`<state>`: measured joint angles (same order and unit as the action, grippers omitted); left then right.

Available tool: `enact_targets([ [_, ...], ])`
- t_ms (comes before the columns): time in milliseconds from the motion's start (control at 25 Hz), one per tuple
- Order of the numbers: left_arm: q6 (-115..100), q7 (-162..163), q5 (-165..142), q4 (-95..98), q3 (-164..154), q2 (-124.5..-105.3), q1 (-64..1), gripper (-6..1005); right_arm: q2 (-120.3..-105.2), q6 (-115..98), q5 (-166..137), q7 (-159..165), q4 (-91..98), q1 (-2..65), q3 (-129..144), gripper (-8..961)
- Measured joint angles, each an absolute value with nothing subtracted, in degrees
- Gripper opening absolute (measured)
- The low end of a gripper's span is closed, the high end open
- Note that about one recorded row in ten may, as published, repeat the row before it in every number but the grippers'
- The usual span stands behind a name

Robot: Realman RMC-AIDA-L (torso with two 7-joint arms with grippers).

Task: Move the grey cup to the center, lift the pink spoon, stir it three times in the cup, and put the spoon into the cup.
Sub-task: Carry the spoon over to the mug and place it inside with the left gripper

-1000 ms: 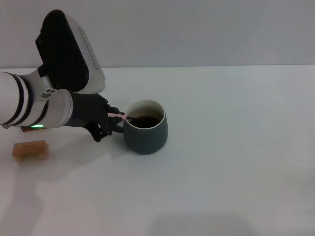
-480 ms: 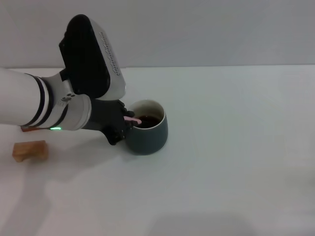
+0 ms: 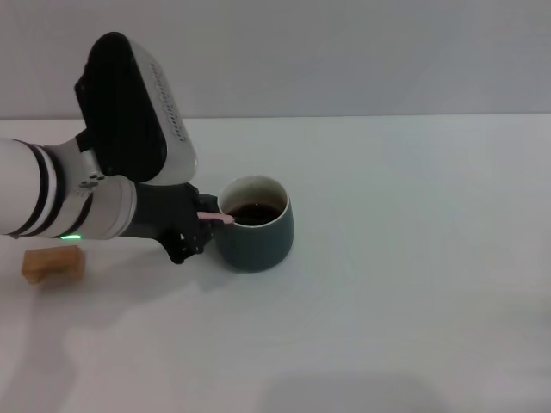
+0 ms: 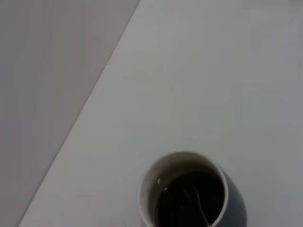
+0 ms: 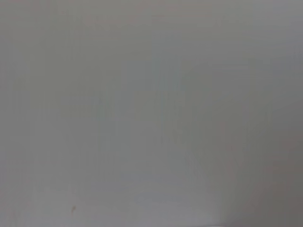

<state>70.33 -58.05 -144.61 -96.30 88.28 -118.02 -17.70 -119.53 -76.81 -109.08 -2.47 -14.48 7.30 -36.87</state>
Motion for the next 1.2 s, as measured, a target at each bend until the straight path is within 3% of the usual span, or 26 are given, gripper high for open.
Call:
enact_targets([
  [680, 66.8, -58.0, -145.3, -92.2, 88.1, -118.30, -22.1, 146, -119.53, -76.9, -109.1, -2.5, -14.6, 7.0, -36.8, -2],
  [1200, 67.3, -57.0, -145.2, -94.3, 85.3, -118.21, -20.1, 147, -119.45, -76.9, -109.1, -2.5, -14.4, 7.3, -36.8, -2],
])
